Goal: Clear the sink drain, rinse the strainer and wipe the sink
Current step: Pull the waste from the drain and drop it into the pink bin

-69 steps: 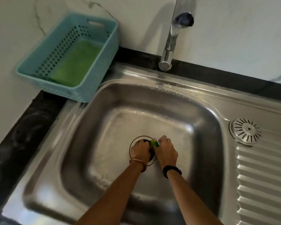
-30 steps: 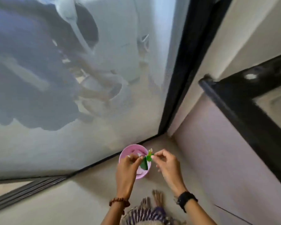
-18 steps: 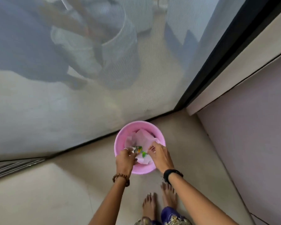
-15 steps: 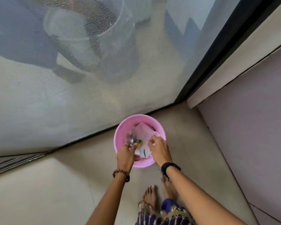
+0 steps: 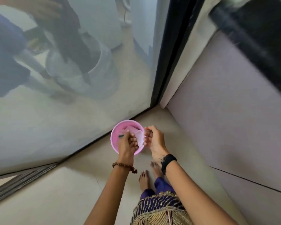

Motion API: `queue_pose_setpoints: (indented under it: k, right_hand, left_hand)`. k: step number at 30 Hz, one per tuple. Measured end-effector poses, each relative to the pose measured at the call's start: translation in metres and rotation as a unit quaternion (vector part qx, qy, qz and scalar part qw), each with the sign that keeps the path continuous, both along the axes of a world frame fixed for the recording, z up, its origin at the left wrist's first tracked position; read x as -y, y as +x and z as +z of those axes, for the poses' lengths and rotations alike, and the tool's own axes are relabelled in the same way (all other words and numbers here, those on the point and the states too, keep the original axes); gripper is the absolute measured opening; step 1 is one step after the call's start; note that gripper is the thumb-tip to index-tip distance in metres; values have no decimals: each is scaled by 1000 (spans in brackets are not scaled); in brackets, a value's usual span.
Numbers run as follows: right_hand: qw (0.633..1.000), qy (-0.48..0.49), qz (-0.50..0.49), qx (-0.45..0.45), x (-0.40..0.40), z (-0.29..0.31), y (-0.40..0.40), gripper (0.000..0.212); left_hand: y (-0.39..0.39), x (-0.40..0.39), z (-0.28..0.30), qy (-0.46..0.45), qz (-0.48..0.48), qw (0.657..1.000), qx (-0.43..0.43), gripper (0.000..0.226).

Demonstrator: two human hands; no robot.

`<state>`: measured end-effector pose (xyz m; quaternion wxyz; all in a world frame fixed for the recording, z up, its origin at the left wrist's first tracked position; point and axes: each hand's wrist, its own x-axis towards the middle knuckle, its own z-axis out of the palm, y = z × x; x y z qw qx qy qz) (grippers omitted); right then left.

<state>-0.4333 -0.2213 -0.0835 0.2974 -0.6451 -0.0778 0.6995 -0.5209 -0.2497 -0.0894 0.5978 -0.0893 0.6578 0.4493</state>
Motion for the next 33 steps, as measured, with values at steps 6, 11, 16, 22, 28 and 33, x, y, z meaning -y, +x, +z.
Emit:
queue_pose_setpoints:
  k: [6,11,16,22,28,33]
  right_hand:
    - [981,131,-39,-136,5,199,99,21]
    - [953,255,-70,-147,11,288,179,23]
    - [929,324,-174,-30,-1,328,304,25]
    - [922,242,-205,223,-52,279,451,21]
    - [923,105,-104,356,-107,171,533,13]
    - [871,5,119,477,-129,95,544,27]
  left_hand:
    - [87,1,214,170,-88,957,216,46]
    - [152,-21,293,259,-215,901,276,43]
    - [283,-73,329,270,-400,840,247,51]
    - [426,-162,278,334,-629,684,-157,29]
    - [514,-234,167,255,-769,418,-411,21]
    - [546,-242,94,245,-826,182,-474,29]
